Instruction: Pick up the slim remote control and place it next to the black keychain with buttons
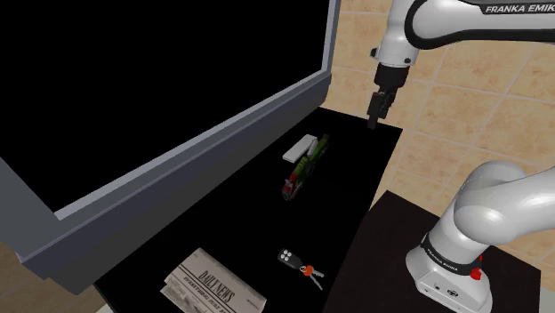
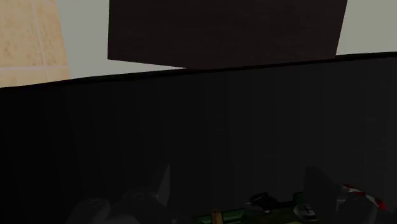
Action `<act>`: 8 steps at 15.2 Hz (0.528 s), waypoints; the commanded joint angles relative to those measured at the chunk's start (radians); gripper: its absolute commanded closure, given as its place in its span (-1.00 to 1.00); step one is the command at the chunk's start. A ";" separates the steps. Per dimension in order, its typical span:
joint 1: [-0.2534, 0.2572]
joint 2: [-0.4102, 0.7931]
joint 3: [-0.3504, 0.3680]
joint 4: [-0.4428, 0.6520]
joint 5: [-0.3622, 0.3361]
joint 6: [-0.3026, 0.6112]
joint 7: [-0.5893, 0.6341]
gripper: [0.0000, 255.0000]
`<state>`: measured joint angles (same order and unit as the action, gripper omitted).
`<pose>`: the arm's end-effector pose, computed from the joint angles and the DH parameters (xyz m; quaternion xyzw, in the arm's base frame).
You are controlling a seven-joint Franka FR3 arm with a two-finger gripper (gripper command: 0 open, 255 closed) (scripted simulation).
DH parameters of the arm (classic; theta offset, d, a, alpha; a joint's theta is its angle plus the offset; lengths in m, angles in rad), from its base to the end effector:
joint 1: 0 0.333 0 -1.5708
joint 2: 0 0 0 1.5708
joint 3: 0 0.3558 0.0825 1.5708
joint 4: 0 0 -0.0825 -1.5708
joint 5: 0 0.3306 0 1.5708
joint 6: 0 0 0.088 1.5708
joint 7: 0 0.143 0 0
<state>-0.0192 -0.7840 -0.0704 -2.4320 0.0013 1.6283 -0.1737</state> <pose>0.2273 -0.0266 0.5547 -0.9982 -0.0525 0.0073 0.0266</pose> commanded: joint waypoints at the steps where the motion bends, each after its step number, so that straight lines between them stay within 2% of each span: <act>1: 0.000 0.000 0.000 0.000 0.000 0.000 0.000 -1.00; 8: -0.057 0.215 0.136 0.017 0.073 0.209 0.363 -1.00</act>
<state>-0.0655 -0.6122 0.0497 -2.4285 0.0678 1.8049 0.1342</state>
